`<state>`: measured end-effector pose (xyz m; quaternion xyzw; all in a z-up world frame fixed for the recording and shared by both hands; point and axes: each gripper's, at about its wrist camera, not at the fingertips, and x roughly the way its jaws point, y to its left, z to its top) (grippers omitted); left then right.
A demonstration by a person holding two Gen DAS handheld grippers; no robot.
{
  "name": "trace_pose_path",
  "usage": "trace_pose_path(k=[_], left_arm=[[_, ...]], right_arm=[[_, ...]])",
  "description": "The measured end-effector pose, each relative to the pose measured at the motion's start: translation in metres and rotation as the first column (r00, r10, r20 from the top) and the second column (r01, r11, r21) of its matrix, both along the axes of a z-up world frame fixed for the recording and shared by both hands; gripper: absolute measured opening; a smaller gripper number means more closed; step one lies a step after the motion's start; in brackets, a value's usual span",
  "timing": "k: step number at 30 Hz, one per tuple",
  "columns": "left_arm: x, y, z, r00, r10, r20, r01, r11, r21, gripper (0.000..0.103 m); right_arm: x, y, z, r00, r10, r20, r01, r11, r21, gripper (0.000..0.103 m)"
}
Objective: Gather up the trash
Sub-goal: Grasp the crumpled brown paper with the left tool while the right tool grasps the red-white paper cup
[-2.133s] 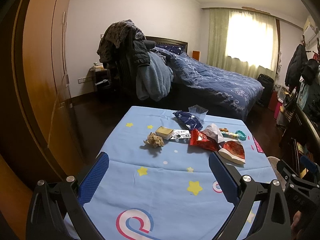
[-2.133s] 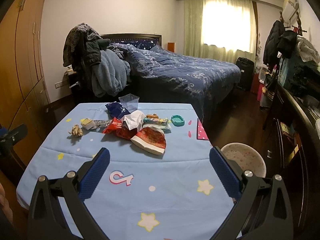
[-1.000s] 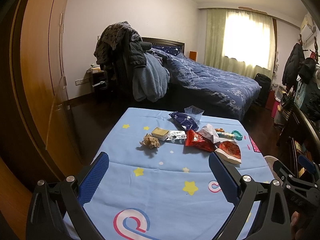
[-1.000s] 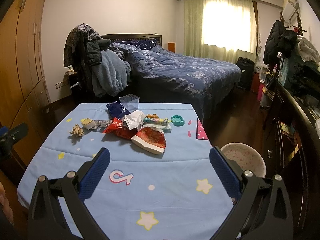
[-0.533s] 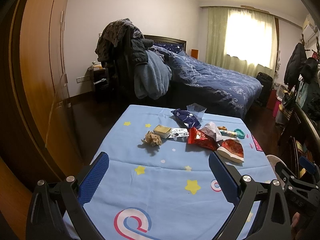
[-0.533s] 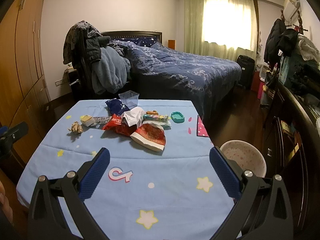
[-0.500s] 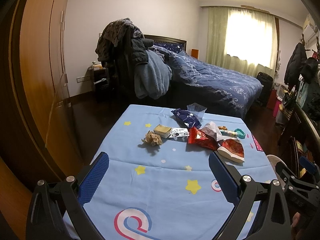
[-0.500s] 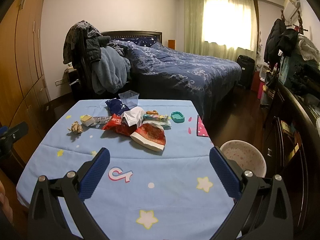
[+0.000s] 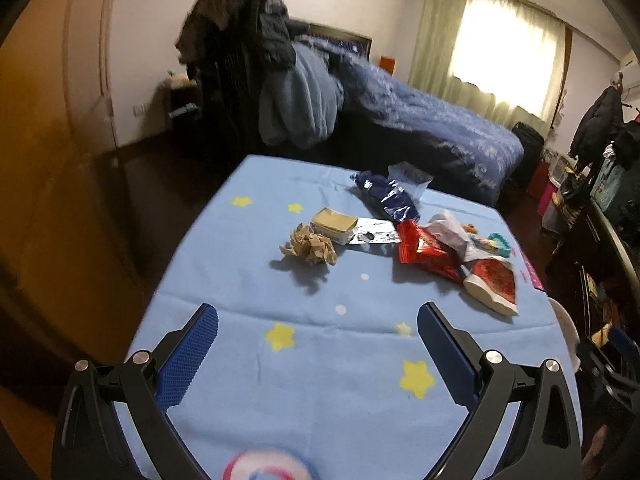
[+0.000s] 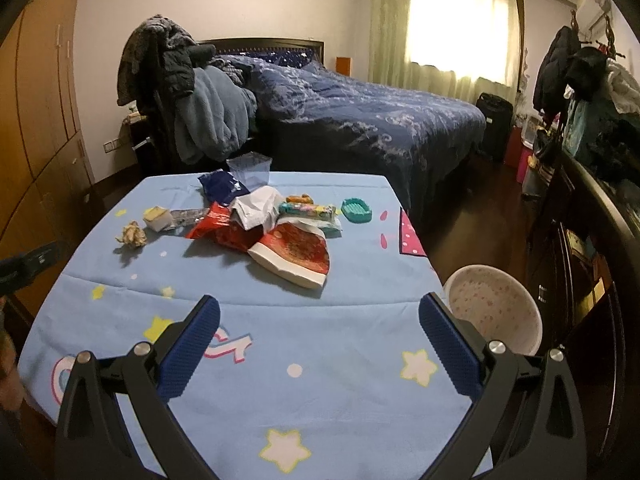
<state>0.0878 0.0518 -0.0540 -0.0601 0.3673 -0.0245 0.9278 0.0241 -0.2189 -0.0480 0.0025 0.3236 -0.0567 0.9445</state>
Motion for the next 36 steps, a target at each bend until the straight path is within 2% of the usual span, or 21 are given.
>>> trace_pose_path(k=[7, 11, 17, 19, 20, 22, 23, 25, 27, 30, 36], left_arm=[[0.089, -0.015, -0.041, 0.995, 0.032, -0.094, -0.017, 0.988, 0.153, 0.099], [0.121, -0.014, -0.063, 0.987, 0.024, -0.159, -0.003, 0.991, 0.131, 0.099], [0.139, -0.013, -0.077, 0.979, 0.030, -0.199, -0.009, 0.994, 0.109, 0.099], [0.142, -0.013, -0.080, 0.978, 0.028, -0.206, -0.009, 0.996, 0.093, 0.089], [0.142, -0.015, -0.080, 0.979, 0.032, -0.202, -0.011, 0.995, 0.103, 0.087], [0.143, -0.017, -0.080, 0.980, 0.044, -0.195, -0.016, 0.990, 0.143, 0.074], [0.142, -0.018, -0.079, 0.981, 0.041, -0.187, -0.014, 0.989, 0.146, 0.071], [0.142, -0.017, -0.078, 0.983, 0.048, -0.177, -0.021, 0.989, 0.147, 0.056], [0.142, -0.015, -0.077, 0.984, 0.050, -0.170, -0.027, 0.990, 0.138, 0.046], [0.143, -0.012, -0.076, 0.985, 0.054, -0.164, -0.033, 0.991, 0.132, 0.033], [0.140, -0.010, -0.076, 0.987, 0.033, -0.160, -0.015, 0.994, 0.111, 0.028]], right_arm=[[0.028, -0.009, -0.010, 0.999, 0.006, -0.040, -0.006, 1.000, 0.008, 0.100], [0.046, -0.013, -0.012, 0.998, 0.020, -0.057, -0.019, 1.000, 0.012, 0.100], [0.073, -0.027, -0.016, 0.996, 0.029, -0.080, -0.023, 0.997, 0.073, 0.100], [0.083, -0.029, -0.019, 0.995, 0.035, -0.098, -0.026, 0.995, 0.092, 0.100], [0.089, -0.030, -0.020, 0.994, 0.048, -0.102, -0.037, 0.993, 0.109, 0.100], [0.102, -0.031, -0.024, 0.991, 0.060, -0.120, -0.044, 0.991, 0.129, 0.100], [0.108, -0.030, -0.026, 0.990, 0.068, -0.126, -0.051, 0.989, 0.138, 0.100], [0.123, -0.027, -0.030, 0.987, 0.086, -0.138, -0.066, 0.987, 0.146, 0.100], [0.136, -0.024, -0.035, 0.983, 0.098, -0.155, -0.075, 0.986, 0.147, 0.100], [0.156, -0.017, -0.047, 0.973, 0.123, -0.196, -0.093, 0.984, 0.155, 0.099], [0.176, -0.006, -0.070, 0.959, 0.132, -0.250, -0.104, 0.987, 0.119, 0.099]])
